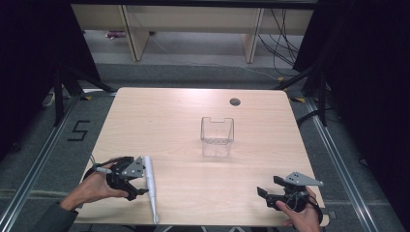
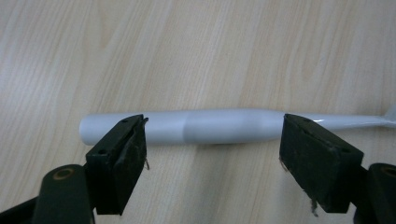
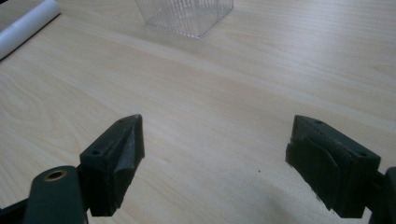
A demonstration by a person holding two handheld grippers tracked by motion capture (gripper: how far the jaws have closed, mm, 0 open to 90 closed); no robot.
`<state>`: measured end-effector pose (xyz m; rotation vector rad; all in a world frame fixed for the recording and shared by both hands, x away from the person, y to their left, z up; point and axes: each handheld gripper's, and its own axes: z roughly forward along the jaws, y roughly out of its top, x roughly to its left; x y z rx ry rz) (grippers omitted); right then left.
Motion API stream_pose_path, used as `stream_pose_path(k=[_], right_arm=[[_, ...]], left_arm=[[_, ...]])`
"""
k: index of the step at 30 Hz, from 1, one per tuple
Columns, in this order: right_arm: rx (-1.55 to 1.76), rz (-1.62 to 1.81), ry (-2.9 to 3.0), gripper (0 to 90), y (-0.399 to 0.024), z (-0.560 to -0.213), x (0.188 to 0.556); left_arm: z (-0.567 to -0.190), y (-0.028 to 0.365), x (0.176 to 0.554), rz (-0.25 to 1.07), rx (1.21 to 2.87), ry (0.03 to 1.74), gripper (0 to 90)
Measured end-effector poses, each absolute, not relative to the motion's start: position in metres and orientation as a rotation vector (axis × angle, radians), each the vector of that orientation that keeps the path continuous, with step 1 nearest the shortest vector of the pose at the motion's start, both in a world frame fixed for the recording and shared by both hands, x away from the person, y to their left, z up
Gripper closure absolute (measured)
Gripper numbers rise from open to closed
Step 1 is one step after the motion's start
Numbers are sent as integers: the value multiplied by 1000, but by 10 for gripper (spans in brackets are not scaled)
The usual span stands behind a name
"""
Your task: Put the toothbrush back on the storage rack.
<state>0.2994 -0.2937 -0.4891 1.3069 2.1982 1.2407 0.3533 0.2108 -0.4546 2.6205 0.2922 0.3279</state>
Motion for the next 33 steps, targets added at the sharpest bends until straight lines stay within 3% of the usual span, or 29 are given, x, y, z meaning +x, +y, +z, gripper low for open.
stream_pose_path(k=[5,11,12,15,22,33], right_arm=[[1306,1237,2197,189,-294,-489,300],[1307,1233,2198,190,-294,-489,299],[1309,1234,2199,190,-294,-489,300],[1307,1234,2197,191,-294,-489,300],[1313,1249,2203,191,-294,-490,300],[1309,1257,2206,194,-293,-490,300]], left_arm=[[-453,209,355,339,2617,288,259],[-451,210,360,358,2615,279,382],[-451,209,360,373,2615,271,469],[-452,210,363,409,2606,263,615],[-453,208,371,459,2572,298,816],[-460,201,390,428,2557,363,881]])
